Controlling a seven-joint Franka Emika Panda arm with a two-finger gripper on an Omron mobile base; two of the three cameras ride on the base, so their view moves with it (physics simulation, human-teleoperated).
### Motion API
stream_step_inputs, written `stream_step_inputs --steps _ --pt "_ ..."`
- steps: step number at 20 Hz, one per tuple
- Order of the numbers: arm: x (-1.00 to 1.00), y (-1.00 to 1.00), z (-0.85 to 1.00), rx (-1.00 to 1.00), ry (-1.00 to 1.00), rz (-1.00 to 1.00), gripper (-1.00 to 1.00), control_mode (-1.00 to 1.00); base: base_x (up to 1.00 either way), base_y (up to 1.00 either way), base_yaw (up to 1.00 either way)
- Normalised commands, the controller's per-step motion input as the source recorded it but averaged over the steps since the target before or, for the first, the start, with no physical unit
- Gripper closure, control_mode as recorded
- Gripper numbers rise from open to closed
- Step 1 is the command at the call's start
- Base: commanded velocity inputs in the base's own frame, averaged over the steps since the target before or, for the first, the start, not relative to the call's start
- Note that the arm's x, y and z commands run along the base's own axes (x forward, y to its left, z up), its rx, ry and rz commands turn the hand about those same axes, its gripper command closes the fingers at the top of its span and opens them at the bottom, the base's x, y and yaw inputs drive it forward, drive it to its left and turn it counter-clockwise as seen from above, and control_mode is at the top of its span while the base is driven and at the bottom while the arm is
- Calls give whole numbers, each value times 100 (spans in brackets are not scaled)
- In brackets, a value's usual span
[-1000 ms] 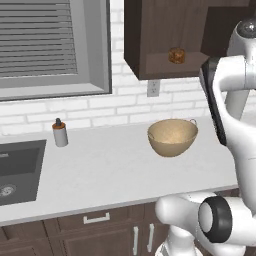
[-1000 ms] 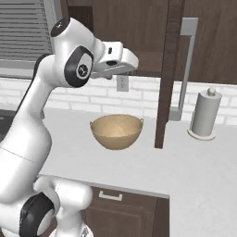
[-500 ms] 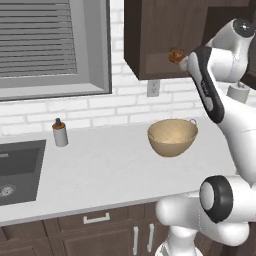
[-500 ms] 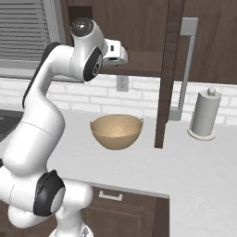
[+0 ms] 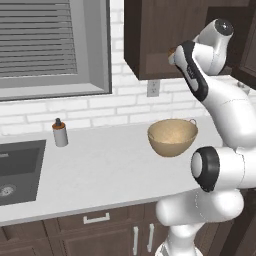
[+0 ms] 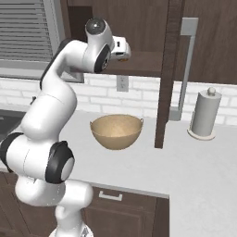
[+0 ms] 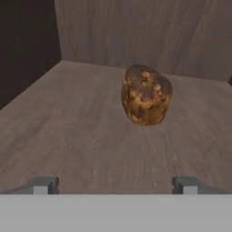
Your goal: Open the cabinet, pick up the bread from the cabinet and place it in the basket. Then move the basket to the dining counter.
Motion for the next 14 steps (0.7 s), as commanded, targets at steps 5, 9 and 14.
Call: stream_step_inputs --steps 5,9,14 --pt "43 -1 0 0 0 0 -100 -100 0 0 0" --pt "28 -9 0 0 0 0 -100 -100 0 0 0" --pt "35 -10 0 0 0 0 -100 -100 0 0 0"
